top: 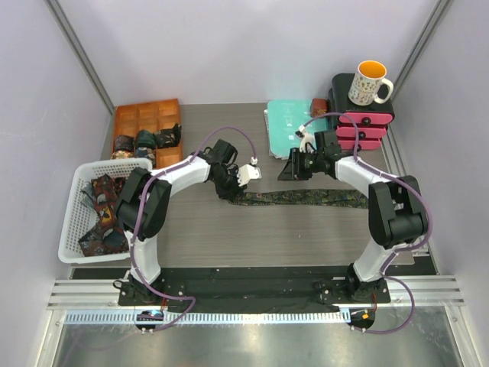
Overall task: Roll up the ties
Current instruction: Roll the tie at the center of the board.
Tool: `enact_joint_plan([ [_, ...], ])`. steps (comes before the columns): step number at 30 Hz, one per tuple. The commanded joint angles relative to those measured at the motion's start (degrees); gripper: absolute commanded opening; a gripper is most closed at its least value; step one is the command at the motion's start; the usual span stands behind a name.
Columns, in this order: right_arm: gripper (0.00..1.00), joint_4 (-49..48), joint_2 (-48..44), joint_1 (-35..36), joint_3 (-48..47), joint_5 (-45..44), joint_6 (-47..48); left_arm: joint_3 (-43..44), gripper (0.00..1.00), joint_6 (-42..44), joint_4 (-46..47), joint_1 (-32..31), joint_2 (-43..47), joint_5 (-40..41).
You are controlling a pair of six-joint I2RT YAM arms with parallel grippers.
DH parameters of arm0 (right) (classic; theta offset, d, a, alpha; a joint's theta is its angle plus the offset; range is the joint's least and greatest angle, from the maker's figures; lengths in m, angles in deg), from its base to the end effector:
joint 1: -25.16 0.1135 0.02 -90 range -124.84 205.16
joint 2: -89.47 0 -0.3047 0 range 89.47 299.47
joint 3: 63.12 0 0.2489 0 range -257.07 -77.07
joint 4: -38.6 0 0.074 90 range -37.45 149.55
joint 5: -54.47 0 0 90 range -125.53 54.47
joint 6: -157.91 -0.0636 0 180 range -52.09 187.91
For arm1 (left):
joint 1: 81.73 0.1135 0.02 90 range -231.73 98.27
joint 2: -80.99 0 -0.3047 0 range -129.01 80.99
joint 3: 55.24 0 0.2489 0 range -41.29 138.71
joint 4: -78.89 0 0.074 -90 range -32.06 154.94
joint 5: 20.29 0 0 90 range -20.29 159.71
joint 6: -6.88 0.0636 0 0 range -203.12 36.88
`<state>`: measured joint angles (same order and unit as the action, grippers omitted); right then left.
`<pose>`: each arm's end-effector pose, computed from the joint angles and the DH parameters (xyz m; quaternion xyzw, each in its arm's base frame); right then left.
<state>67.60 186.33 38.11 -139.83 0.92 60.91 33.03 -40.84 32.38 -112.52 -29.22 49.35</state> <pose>0.3540 0.1202 0.2356 -0.1552 0.8833 0.3461 0.2757 0.3368 -0.2264 0.1822 0.6022 0.7572 -0.1543 0.2005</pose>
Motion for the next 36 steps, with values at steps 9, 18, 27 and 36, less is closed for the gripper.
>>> enact_joint_plan([
  [9, 0.41, -24.44, 8.34, 10.15, 4.05, 1.00, -45.98, -2.52, 0.06, 0.43, -2.78, -0.33, -1.23, 2.87],
  [18, 0.46, -29.99, 16.08, 14.12, 0.89, -1.81, -51.97, -2.17, 0.06, 0.26, -2.69, -0.24, -1.41, 2.87],
  [27, 0.50, -32.62, 18.63, 16.23, -0.69, -2.52, -53.29, -2.08, 0.06, 0.08, -2.78, -0.33, -1.67, 2.96],
  [36, 0.28, -30.87, 20.65, 16.84, -0.78, -1.56, -51.27, -1.46, 0.06, 0.08, -3.13, -0.24, -2.11, 3.13],
])
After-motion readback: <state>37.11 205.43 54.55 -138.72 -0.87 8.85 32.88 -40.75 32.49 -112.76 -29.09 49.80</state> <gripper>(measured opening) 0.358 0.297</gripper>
